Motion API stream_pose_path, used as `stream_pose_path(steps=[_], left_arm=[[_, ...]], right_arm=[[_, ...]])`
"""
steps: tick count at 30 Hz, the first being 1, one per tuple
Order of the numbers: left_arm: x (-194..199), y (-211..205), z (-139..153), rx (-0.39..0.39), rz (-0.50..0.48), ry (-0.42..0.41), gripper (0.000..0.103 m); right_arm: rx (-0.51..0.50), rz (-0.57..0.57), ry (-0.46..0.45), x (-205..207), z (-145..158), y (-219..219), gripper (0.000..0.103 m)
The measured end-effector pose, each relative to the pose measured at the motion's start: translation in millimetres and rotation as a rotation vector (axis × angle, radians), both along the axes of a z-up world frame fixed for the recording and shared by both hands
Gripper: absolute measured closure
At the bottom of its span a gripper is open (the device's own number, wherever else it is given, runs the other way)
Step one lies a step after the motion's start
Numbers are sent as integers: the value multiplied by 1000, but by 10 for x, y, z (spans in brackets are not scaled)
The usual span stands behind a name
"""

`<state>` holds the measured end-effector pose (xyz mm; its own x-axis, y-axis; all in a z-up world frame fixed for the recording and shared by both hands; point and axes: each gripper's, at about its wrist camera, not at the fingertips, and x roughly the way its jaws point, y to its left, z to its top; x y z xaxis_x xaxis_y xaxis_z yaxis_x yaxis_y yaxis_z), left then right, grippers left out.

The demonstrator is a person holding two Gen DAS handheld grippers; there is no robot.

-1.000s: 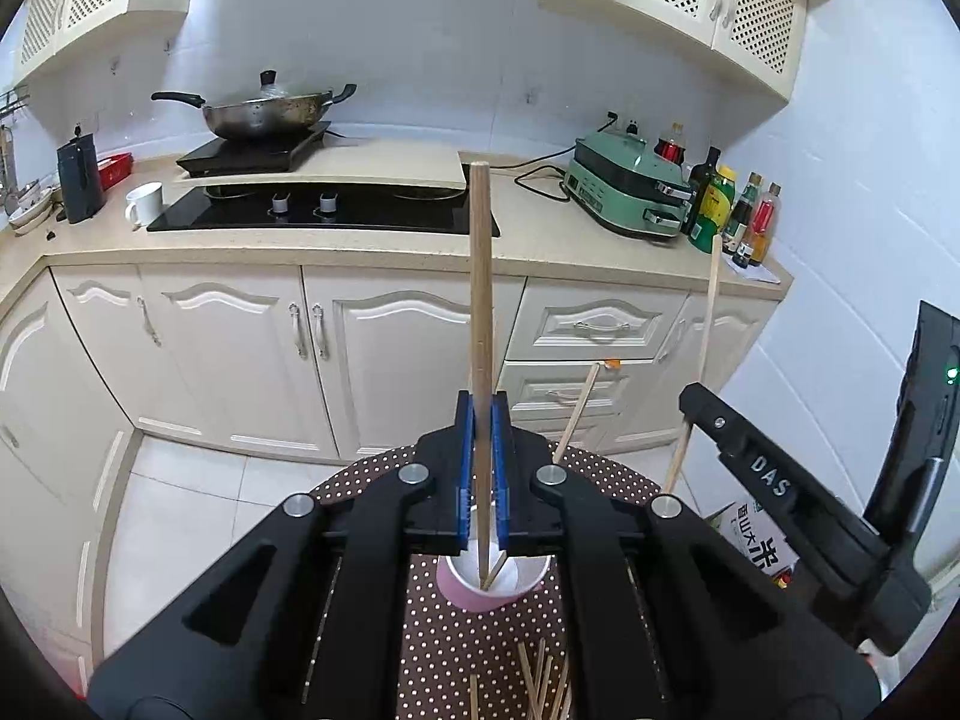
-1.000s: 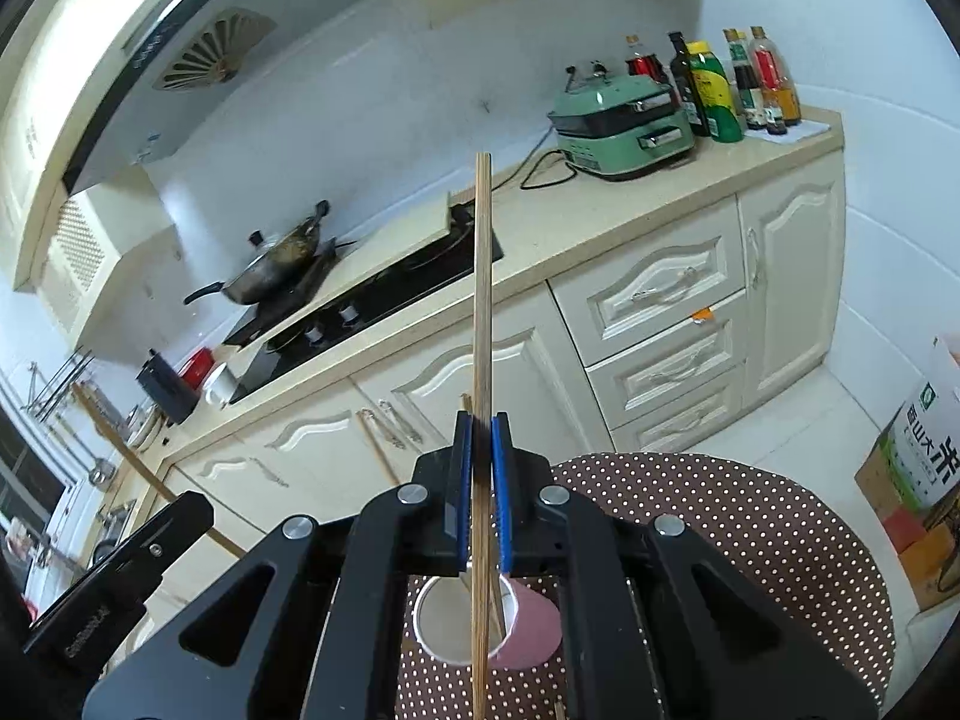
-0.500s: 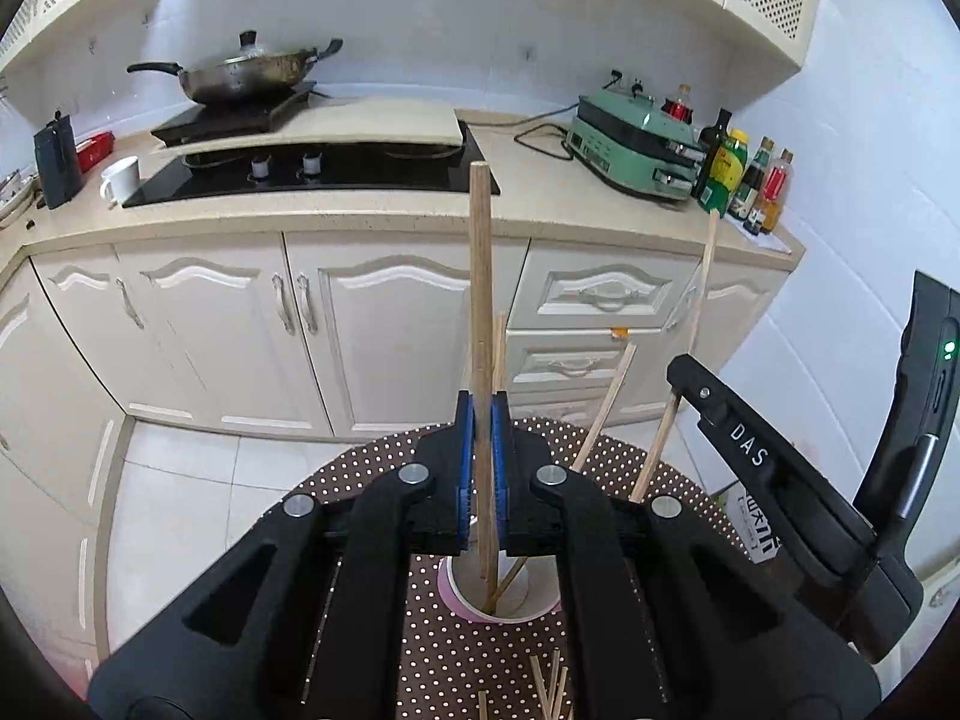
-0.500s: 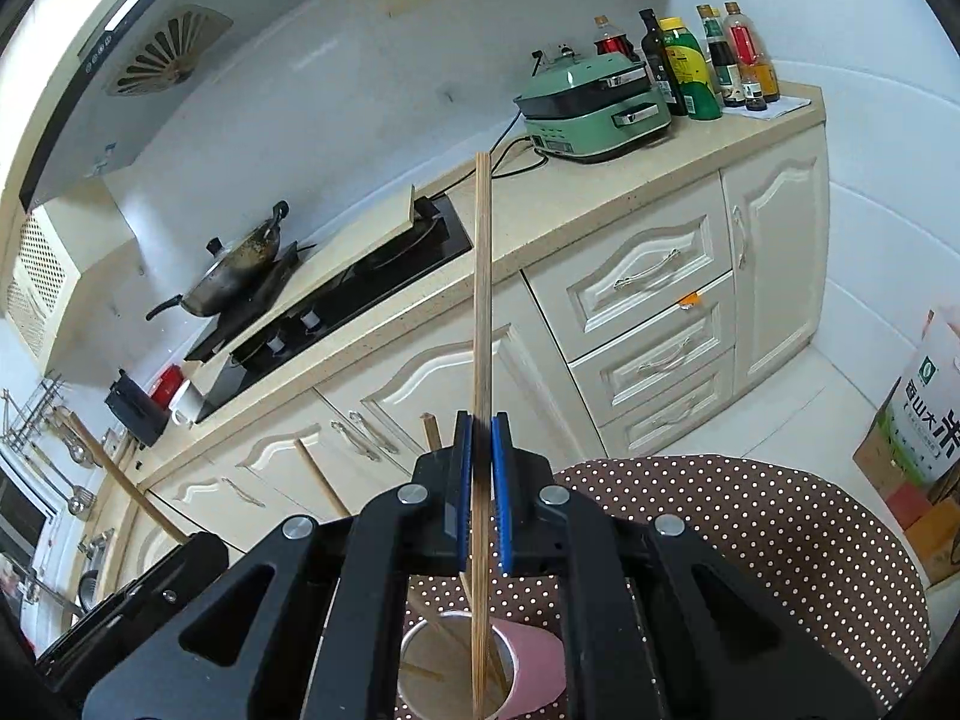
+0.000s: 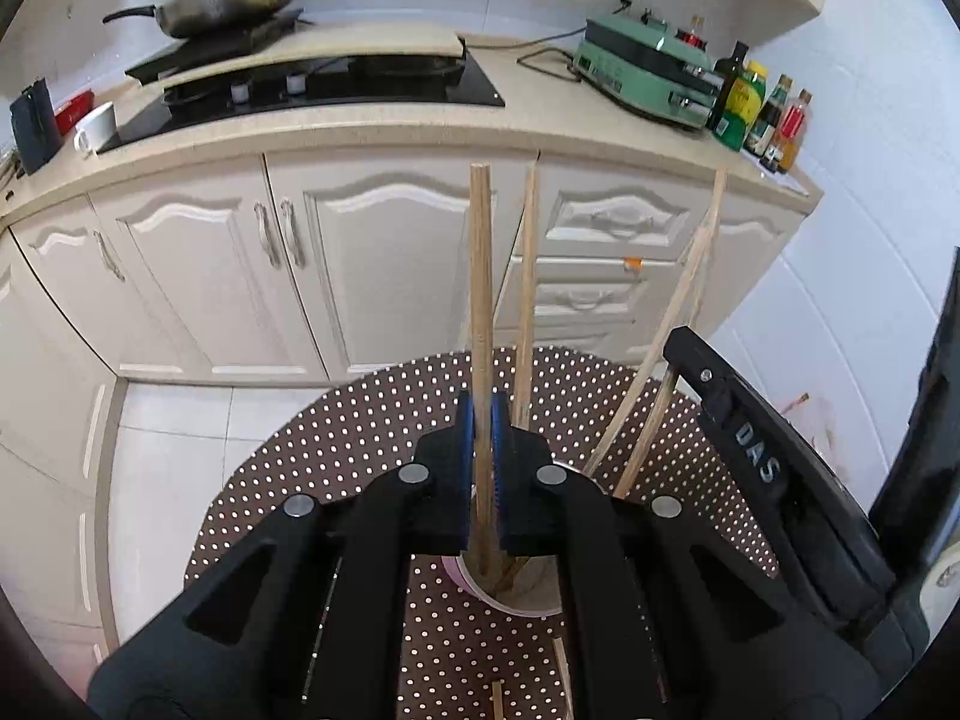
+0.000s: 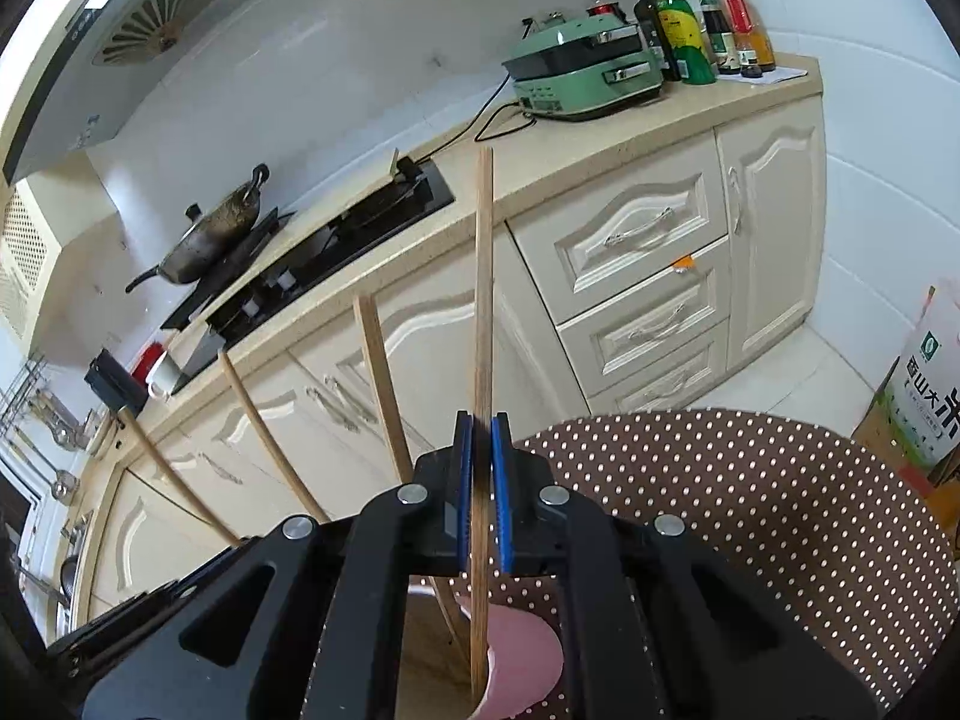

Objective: Organize utensils
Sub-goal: 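Lower the left tool's stick into the pink cup while the right tool lowers its stick in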

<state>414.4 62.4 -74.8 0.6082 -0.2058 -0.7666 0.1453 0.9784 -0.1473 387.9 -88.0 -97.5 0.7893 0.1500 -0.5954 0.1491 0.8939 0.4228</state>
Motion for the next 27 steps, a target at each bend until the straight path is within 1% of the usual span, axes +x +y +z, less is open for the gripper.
stream_pose_path(steps=[5,8,11,15,19,22,25,26,27], left_arm=[[83,-6,-163,-4,-2,35,97],[99,17,-209,-28,-4,37,97],[113,10,-225,-36,-5,36,97],[123,14,-262,-40,-21,31,97],[105,14,-283,-44,-21,16,96],[86,12,-313,-42,-20,19,96],[20,16,-335,-26,-28,6,96],[6,16,-348,-25,-35,13,96],[4,15,-379,-28,-47,39,93]], right_arm=[[-29,28,-3,-77,-57,47,97],[-49,48,-2,-110,-69,61,96],[-73,80,-2,-147,-80,84,96],[-75,131,10,-194,-105,120,96],[-70,163,28,-234,-144,158,96],[-61,187,48,-242,-186,171,96],[-73,211,62,-240,-188,184,93],[-72,218,71,-244,-194,183,93],[-64,229,77,-244,-201,180,92]])
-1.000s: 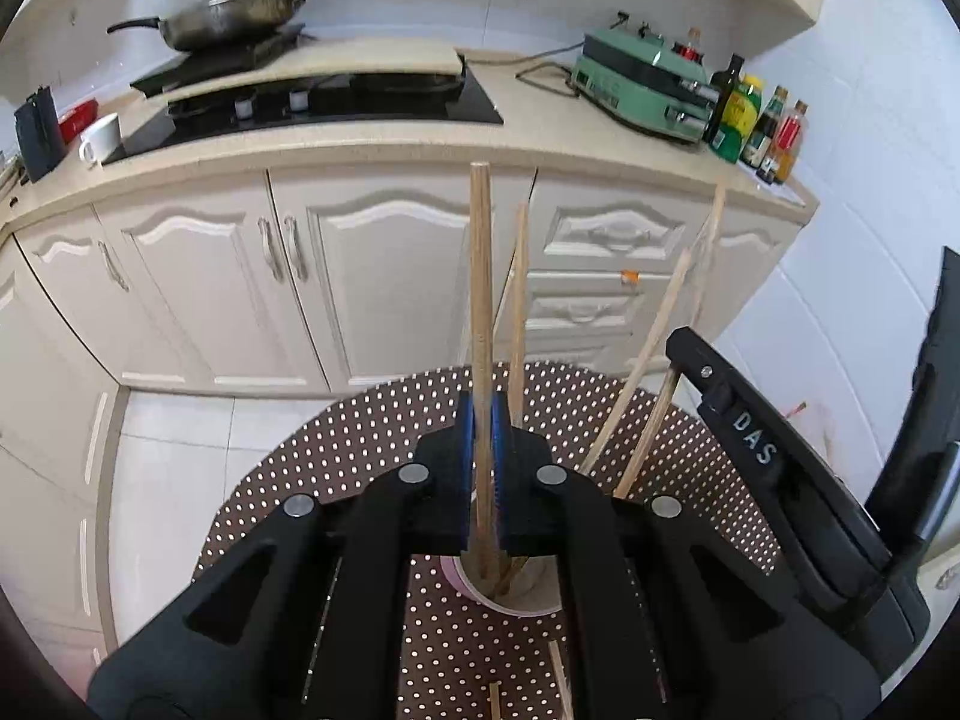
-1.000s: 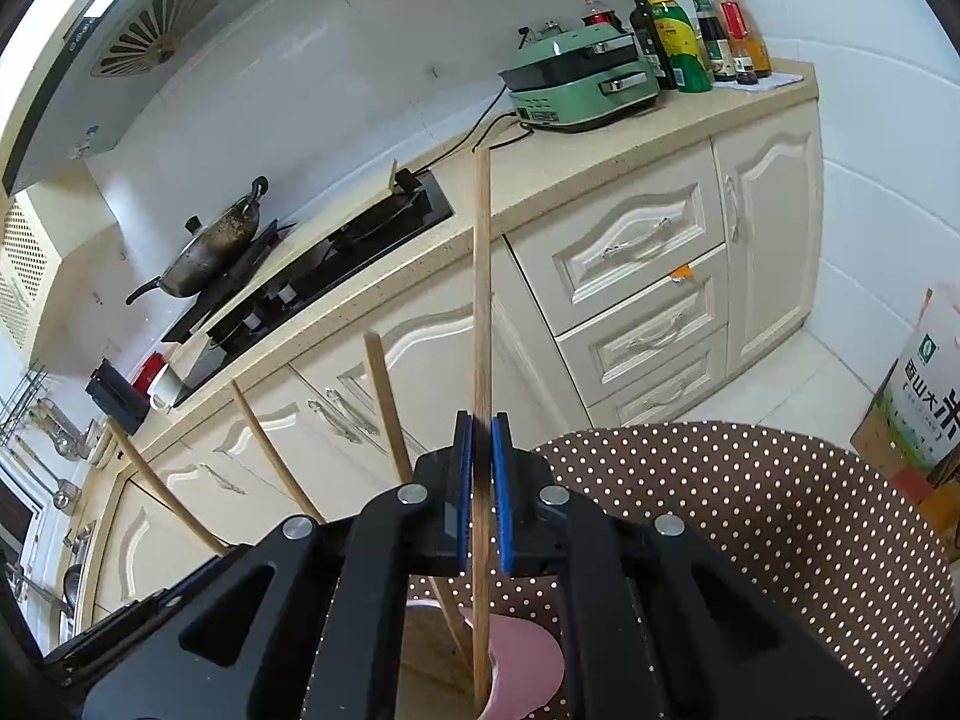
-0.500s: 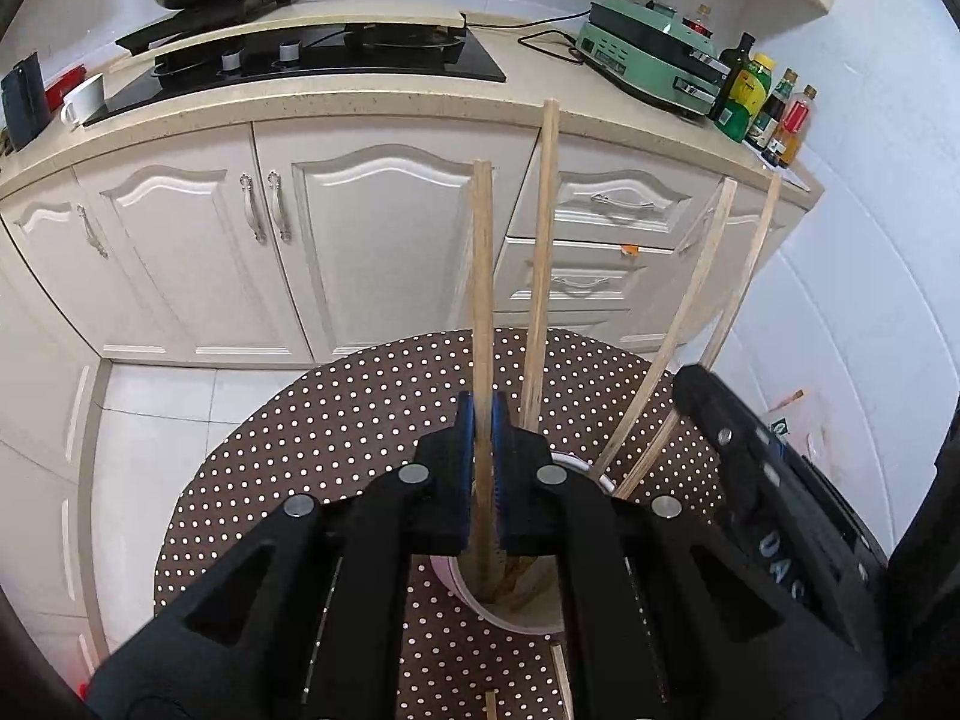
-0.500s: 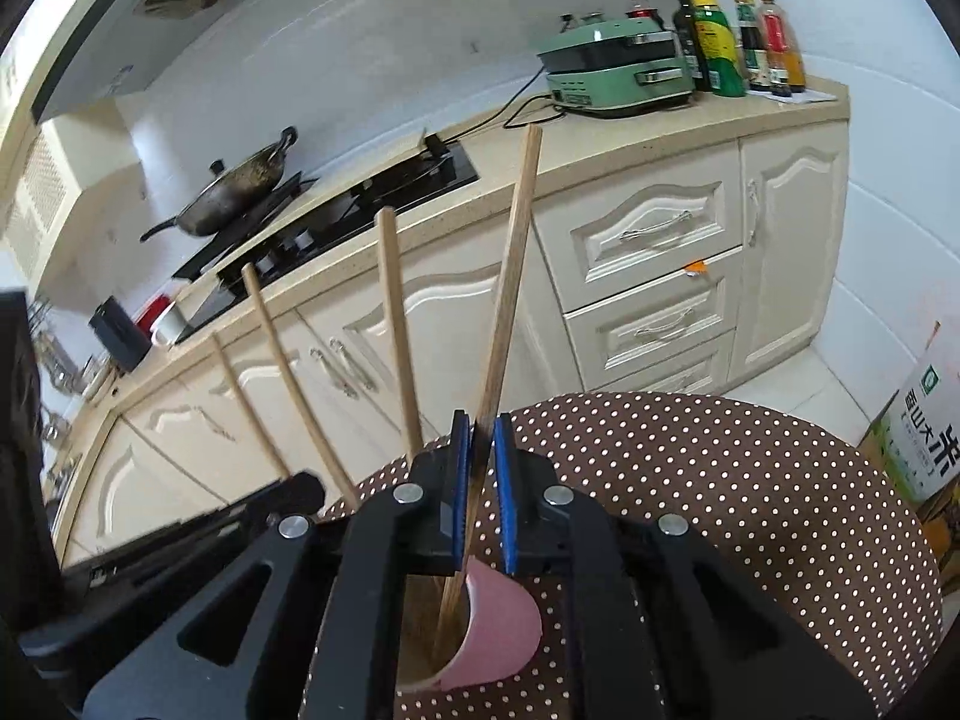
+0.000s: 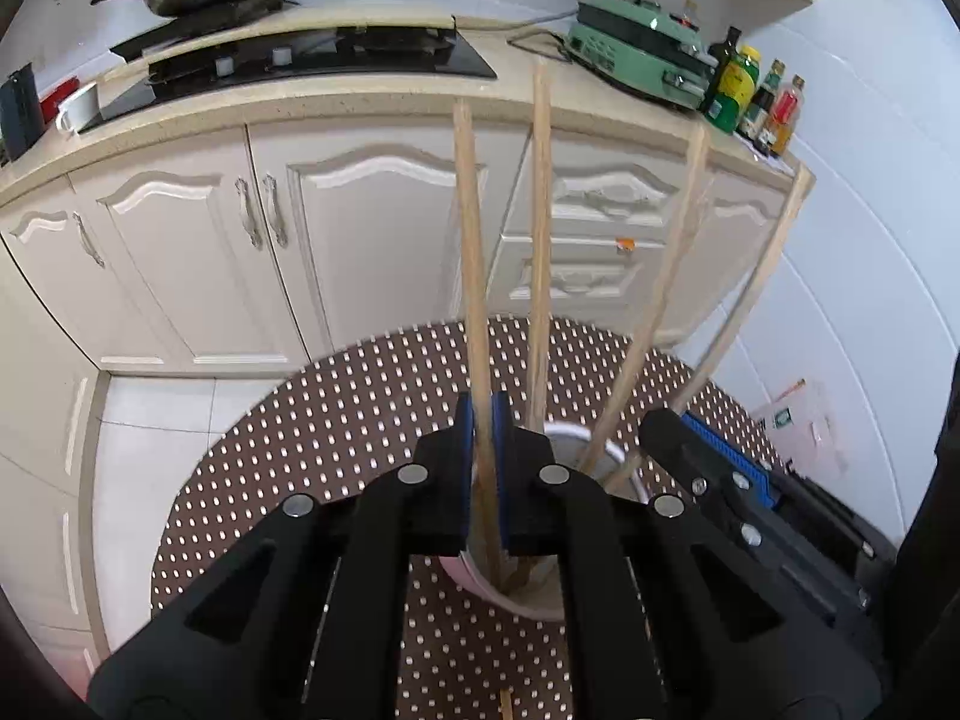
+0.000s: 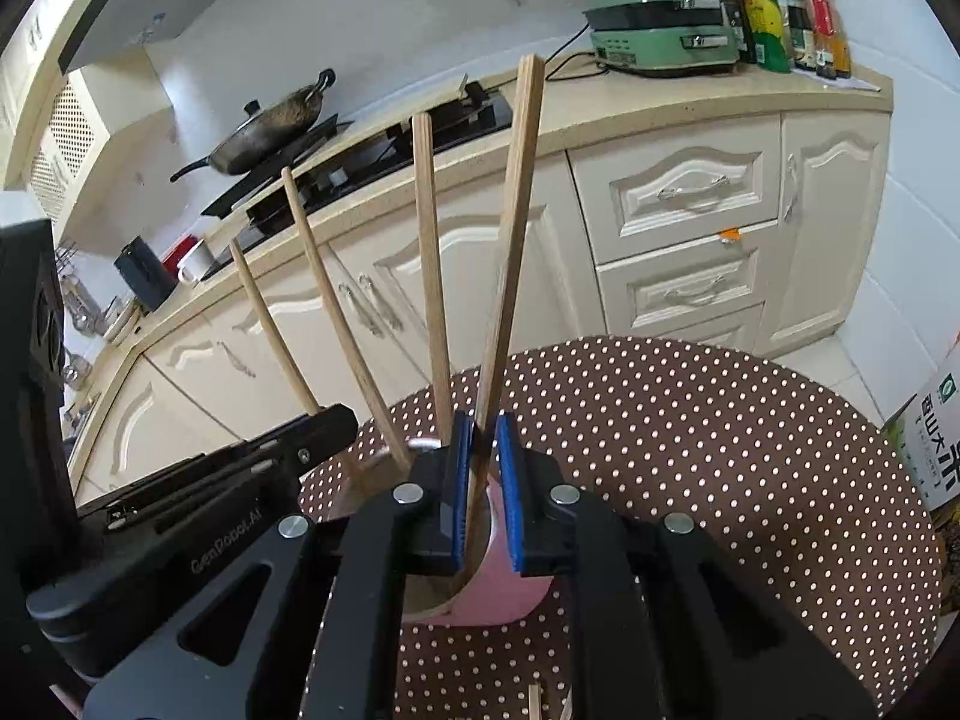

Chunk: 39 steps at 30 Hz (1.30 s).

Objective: Organize utensils
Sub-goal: 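Lower the left tool's stick into the pink cup while the right tool lowers its stick in, then open both tools to release the sticks inside the cup, then raise both open tools away from the cup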

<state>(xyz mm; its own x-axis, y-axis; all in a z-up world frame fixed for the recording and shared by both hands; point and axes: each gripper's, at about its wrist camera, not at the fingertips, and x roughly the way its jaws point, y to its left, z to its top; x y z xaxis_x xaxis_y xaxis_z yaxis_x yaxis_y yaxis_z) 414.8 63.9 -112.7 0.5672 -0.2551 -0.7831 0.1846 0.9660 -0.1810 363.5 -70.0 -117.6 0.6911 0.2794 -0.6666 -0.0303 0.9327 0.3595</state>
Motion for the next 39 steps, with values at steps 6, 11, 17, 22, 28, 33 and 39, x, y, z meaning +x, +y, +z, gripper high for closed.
stream_pose_path(steps=[6,11,17,22,28,33,39], left_arm=[[-96,103,-55,-3,30,11,55],[-176,151,-16,19,38,-3,55],[-262,156,51,32,39,-11,55],[-393,136,90,53,35,-22,55],[-593,119,165,58,32,-21,55],[-802,76,272,51,29,-38,55],[-1093,66,404,45,42,-65,54]], right_arm=[[19,-9,32,-25,-15,-118,67],[-5,-27,28,-87,31,-207,57],[-7,-40,38,-170,52,-296,52],[-28,-37,53,-256,61,-325,47],[-21,-28,68,-411,105,-368,41],[-22,-17,54,-593,208,-395,29],[-17,-23,34,-835,331,-454,28]])
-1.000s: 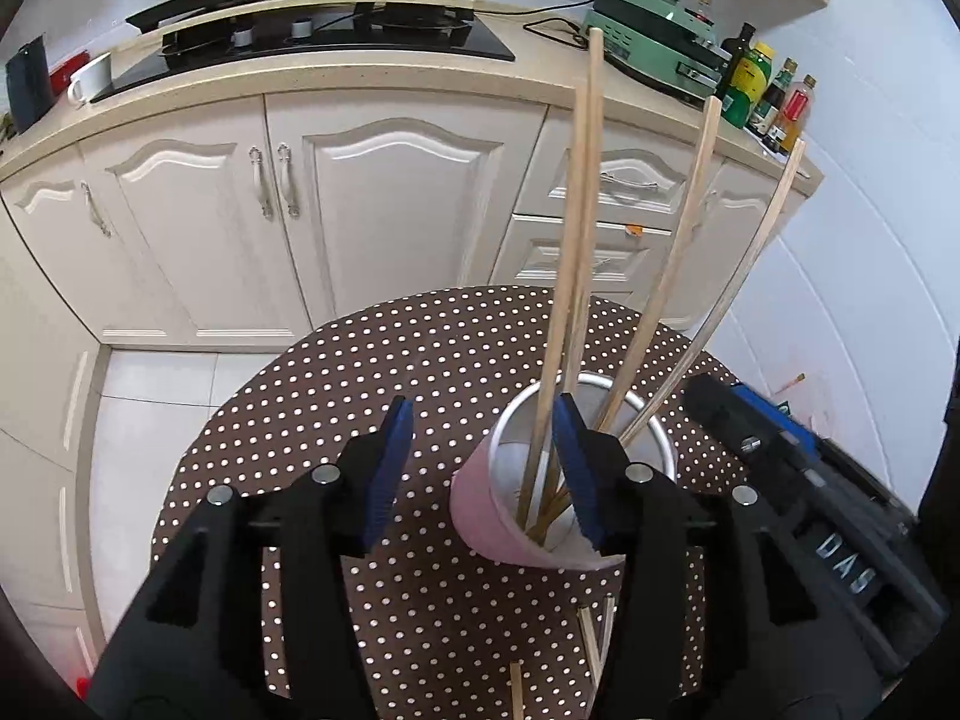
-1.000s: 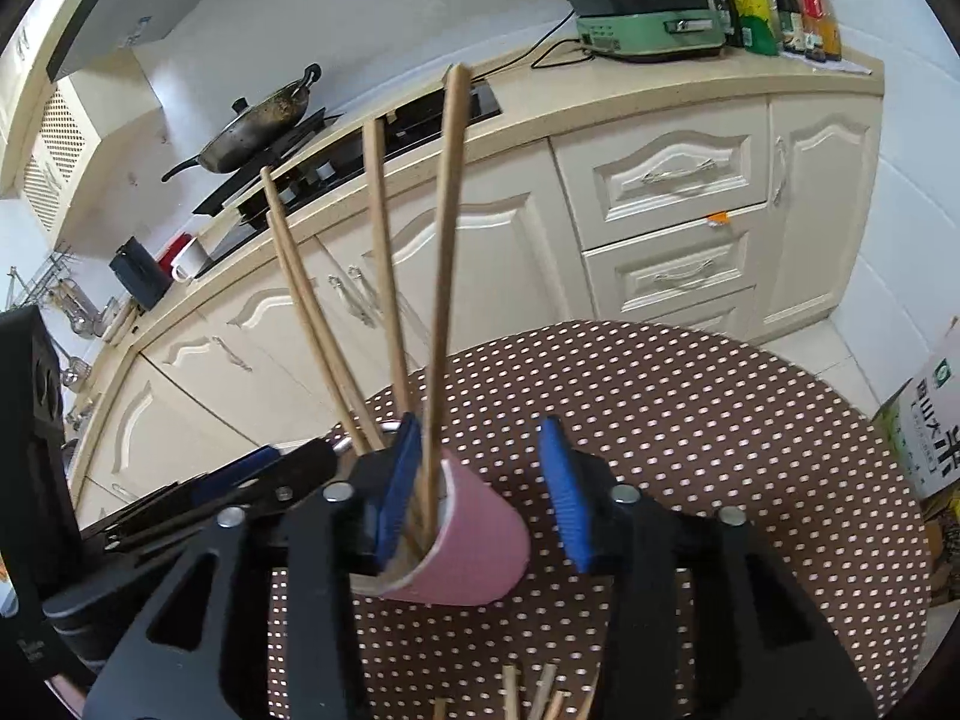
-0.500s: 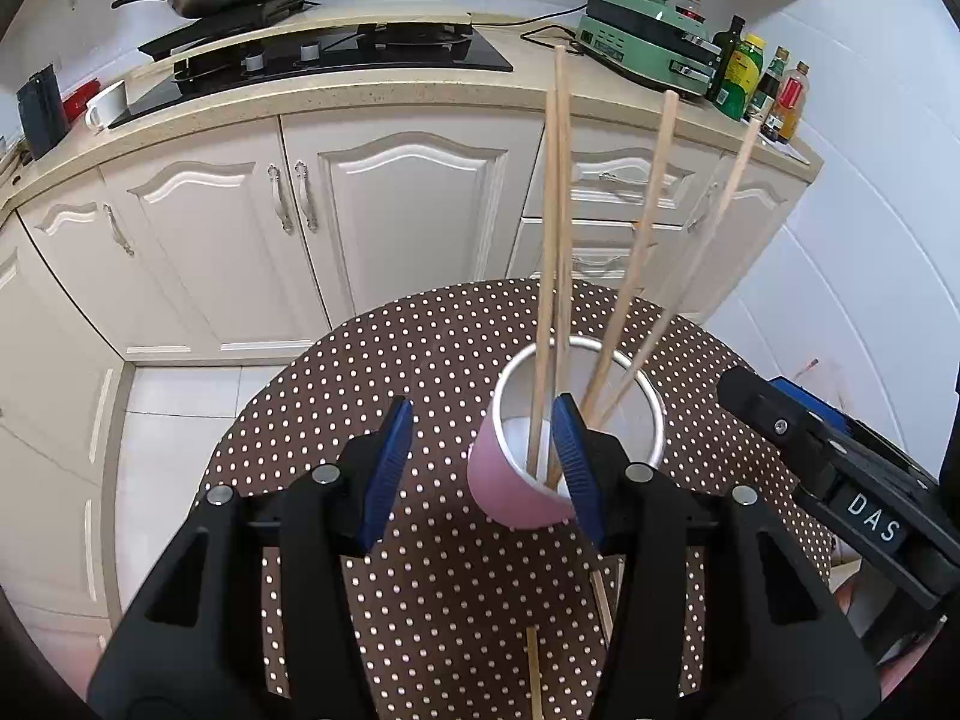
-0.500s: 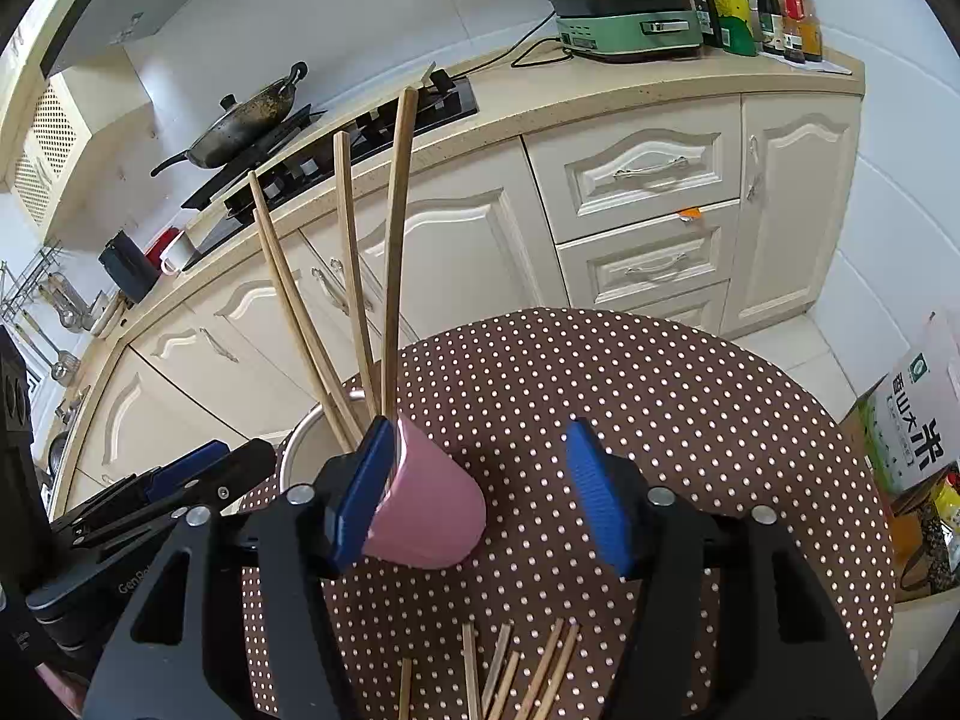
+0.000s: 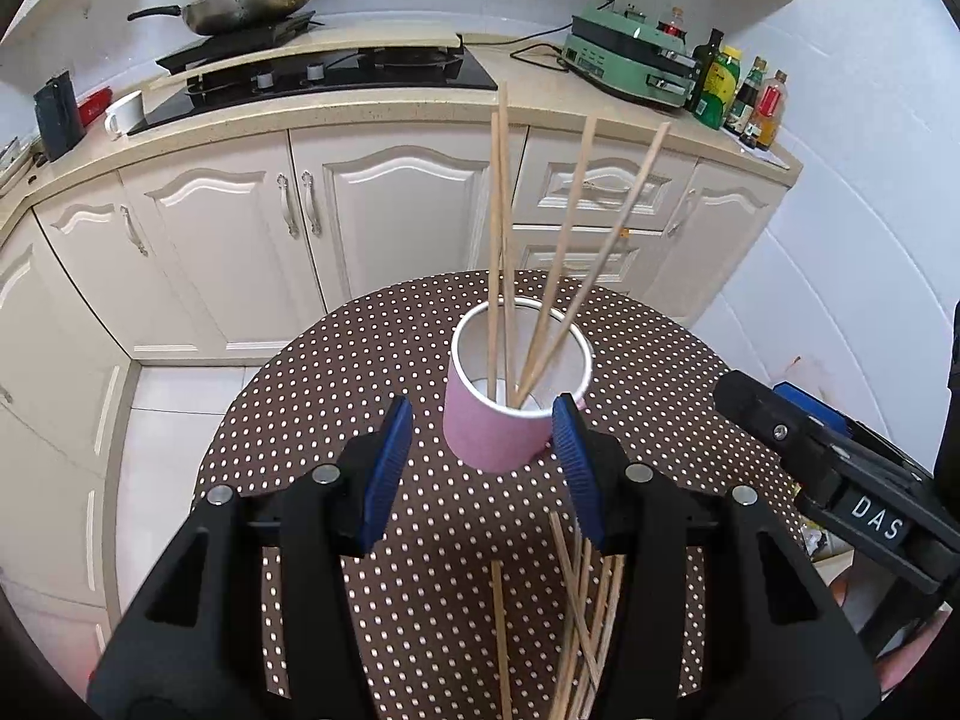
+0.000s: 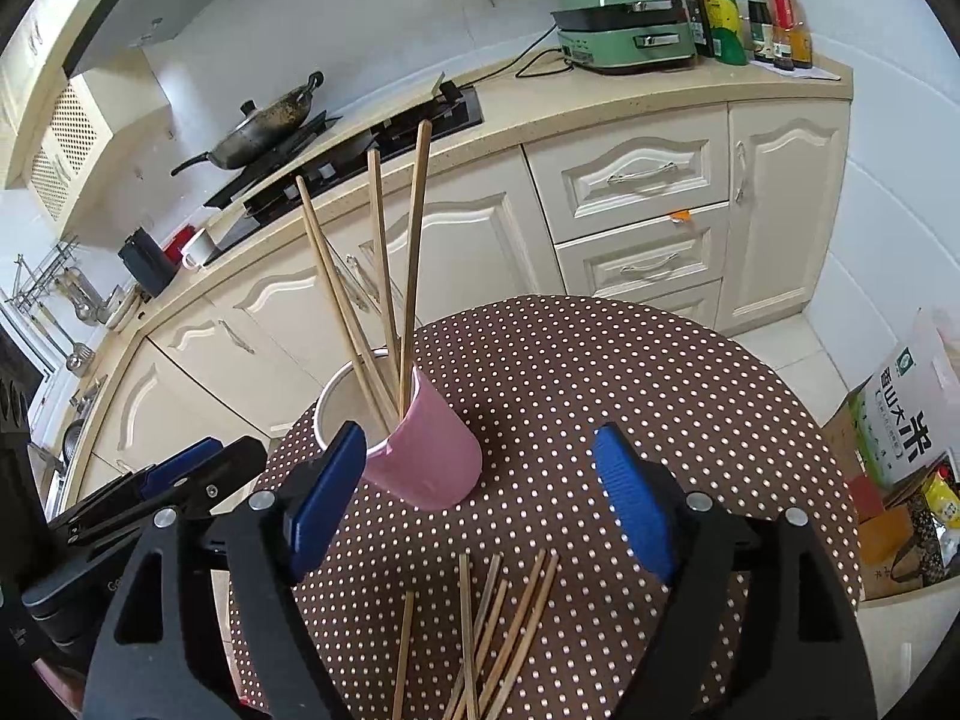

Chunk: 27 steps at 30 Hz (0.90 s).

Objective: Organize utensils
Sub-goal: 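Raise both open tools away from the cup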

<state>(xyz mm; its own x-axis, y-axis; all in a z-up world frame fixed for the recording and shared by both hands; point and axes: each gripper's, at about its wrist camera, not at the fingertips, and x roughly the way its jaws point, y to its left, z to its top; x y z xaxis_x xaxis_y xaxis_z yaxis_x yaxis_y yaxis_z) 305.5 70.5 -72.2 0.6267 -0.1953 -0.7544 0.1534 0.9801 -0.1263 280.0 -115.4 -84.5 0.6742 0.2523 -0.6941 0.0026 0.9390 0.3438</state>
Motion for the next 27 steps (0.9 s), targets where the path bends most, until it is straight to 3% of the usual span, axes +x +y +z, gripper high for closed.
stream_pose_path(steps=[4,8,16,21,27], left_arm=[[-244,-13,96,4,4,-24,53],[-477,-17,175,5,8,-47,51],[-1042,-64,278,8,21,-82,47],[-1405,-75,315,4,35,-85,41],[-1749,-70,308,5,53,-73,37]], right_arm=[[-2,4,-25,-212,98,-37,27],[-15,9,-60,-447,200,-73,18],[-23,19,-105,-979,343,-124,18],[-35,20,-129,-1315,420,-135,9],[-52,32,-98,-1575,374,-151,9]])
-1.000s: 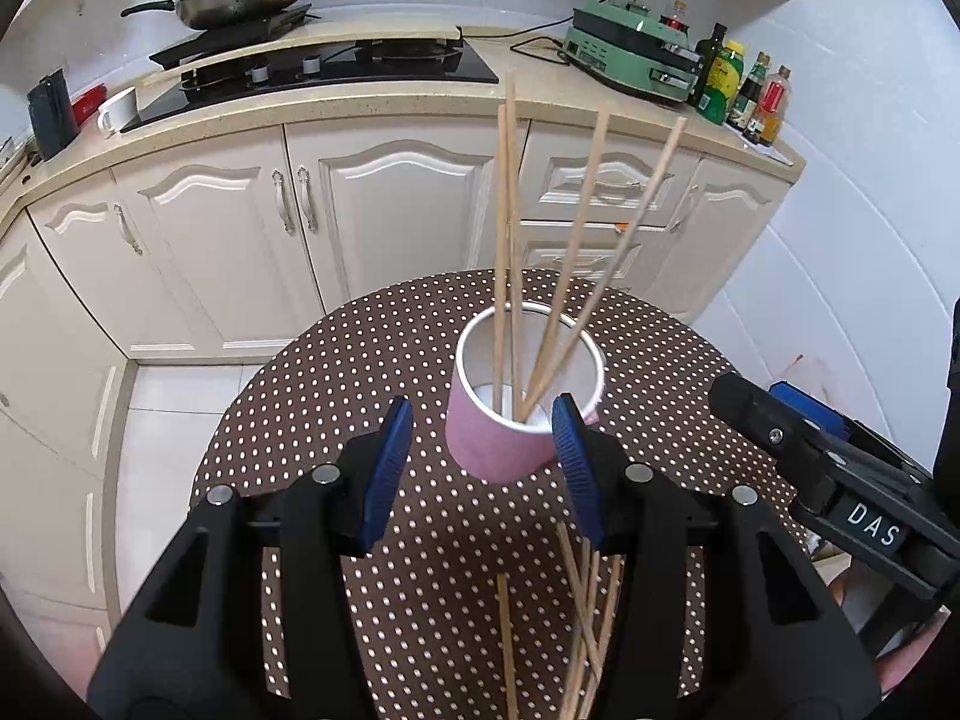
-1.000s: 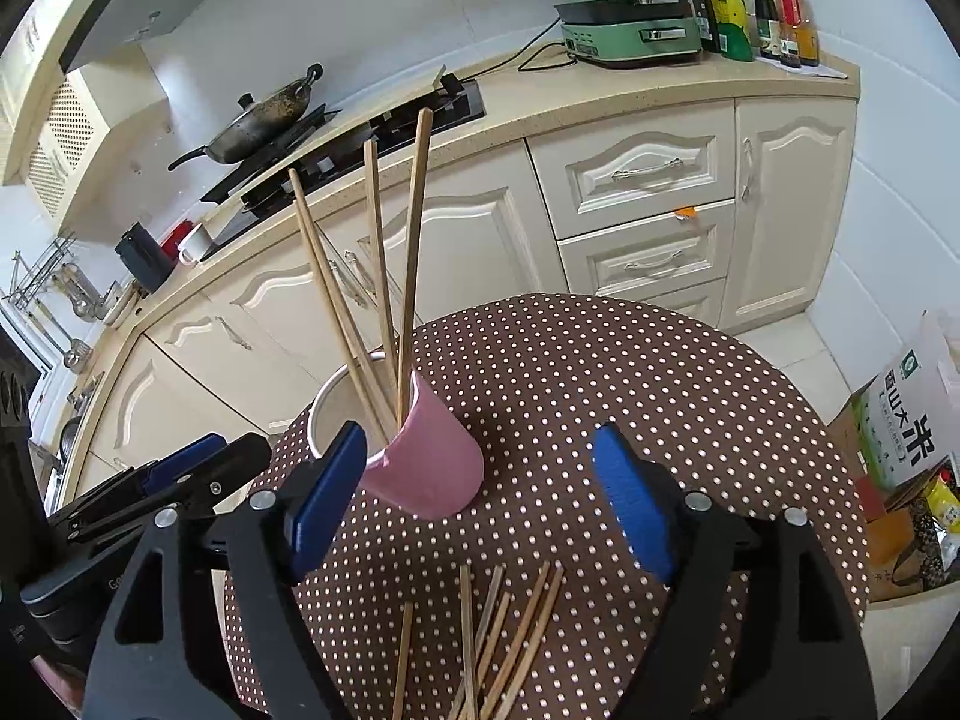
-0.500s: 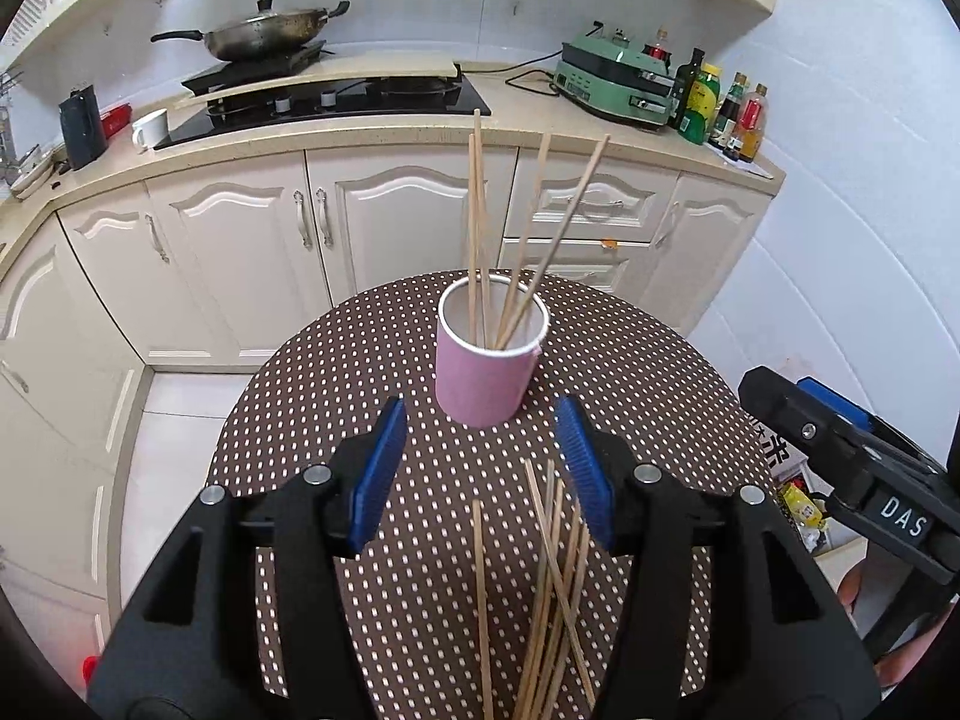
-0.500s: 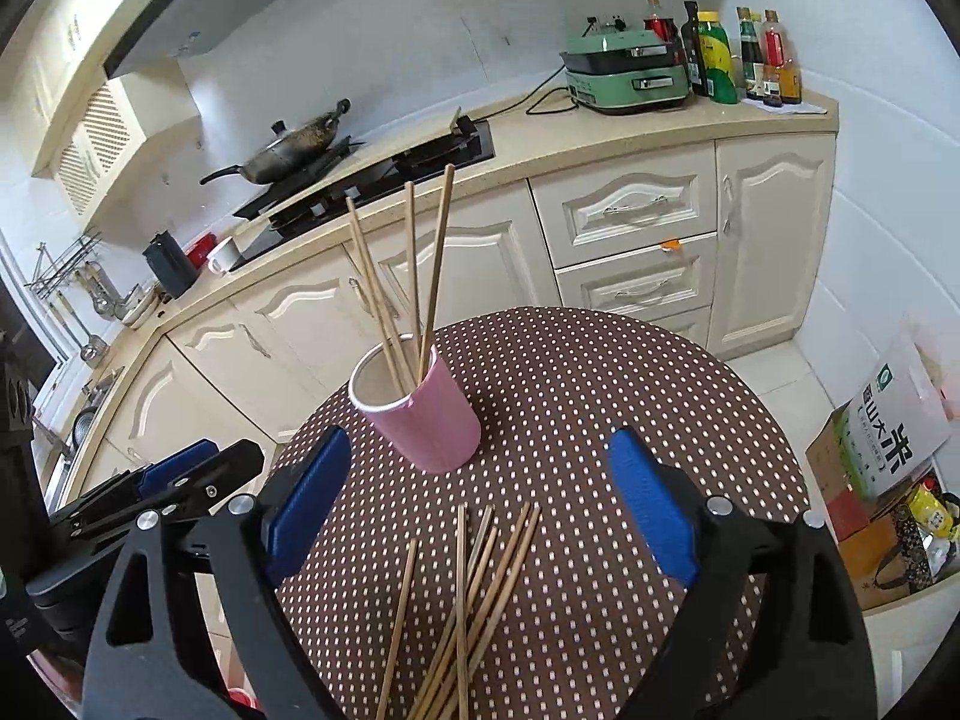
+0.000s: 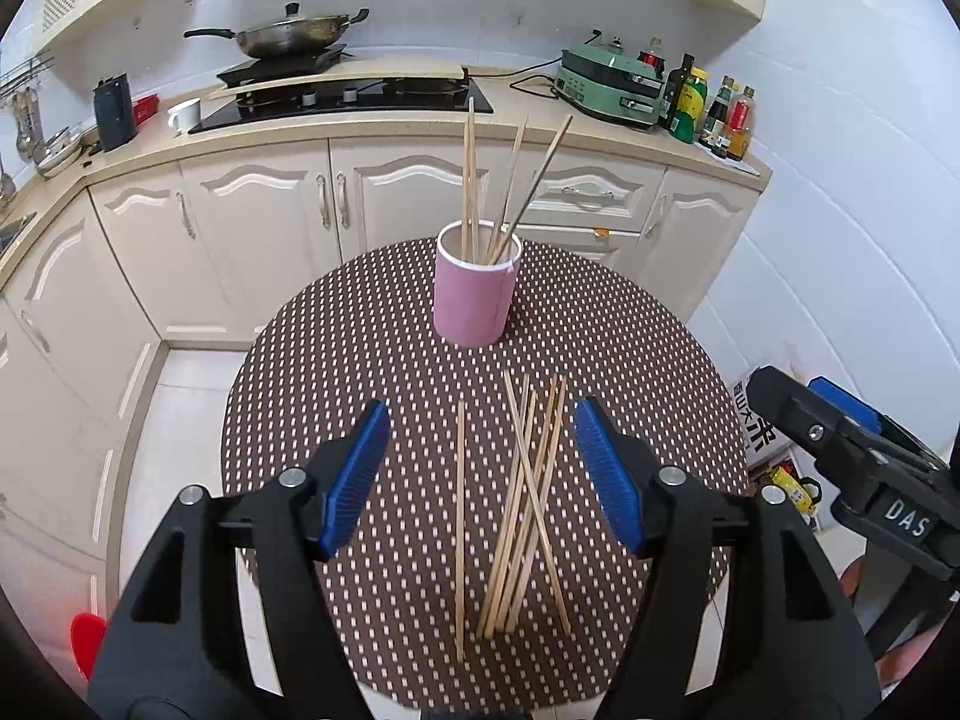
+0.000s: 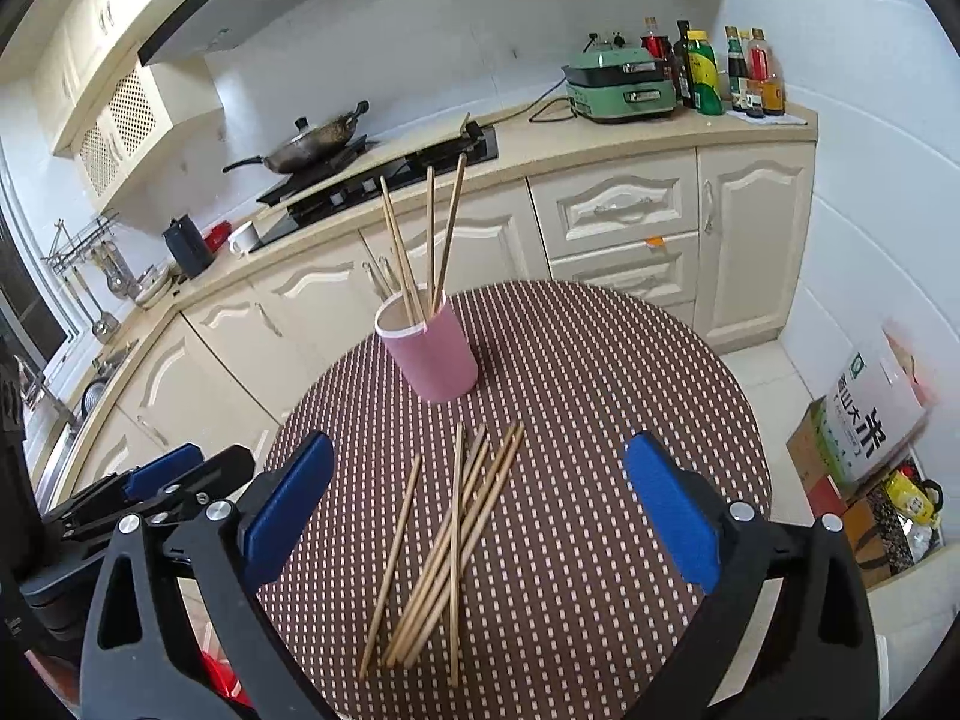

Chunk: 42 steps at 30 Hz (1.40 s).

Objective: Organize utensils
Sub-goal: 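Raise both open tools away from the cup, then lower both tools to the pile and close each on one stick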

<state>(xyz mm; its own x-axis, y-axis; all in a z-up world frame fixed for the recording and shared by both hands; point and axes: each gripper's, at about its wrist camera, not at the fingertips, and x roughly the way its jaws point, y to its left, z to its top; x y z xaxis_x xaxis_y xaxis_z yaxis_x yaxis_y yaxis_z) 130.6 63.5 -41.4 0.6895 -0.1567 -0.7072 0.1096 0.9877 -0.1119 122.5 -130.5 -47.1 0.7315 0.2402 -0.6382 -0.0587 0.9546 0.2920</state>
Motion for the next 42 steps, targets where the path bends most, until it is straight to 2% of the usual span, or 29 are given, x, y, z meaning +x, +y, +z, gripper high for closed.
stream_pose_path(steps=[10,14,16,18,21,22,24,27,30,35,40,42], left_arm=[[-277,28,-281,16,33,89,35],[-265,51,-457,25,38,127,35],[-220,72,-569,32,36,154,35],[-165,103,-651,38,39,184,35],[-28,170,-865,44,47,265,34],[-1,198,-904,40,47,275,34],[62,240,-986,35,45,296,34],[171,269,-1132,38,27,341,34],[285,290,-1244,34,5,376,34],[430,281,-1350,31,-40,403,34],[598,243,-1396,38,-70,415,34],[653,231,-1424,36,-85,422,34]], right_arm=[[-35,54,104,-222,-356,122,9],[14,92,156,-208,-526,138,10],[37,101,187,-166,-614,149,22],[73,130,224,-76,-723,180,41],[100,164,272,56,-861,245,51],[107,176,289,115,-919,283,54],[111,193,320,193,-1000,355,68],[116,212,361,320,-1118,461,78],[119,222,391,453,-1210,532,84],[99,198,432,686,-1342,593,88],[49,184,502,893,-1509,699,95],[29,163,498,945,-1503,697,98]])
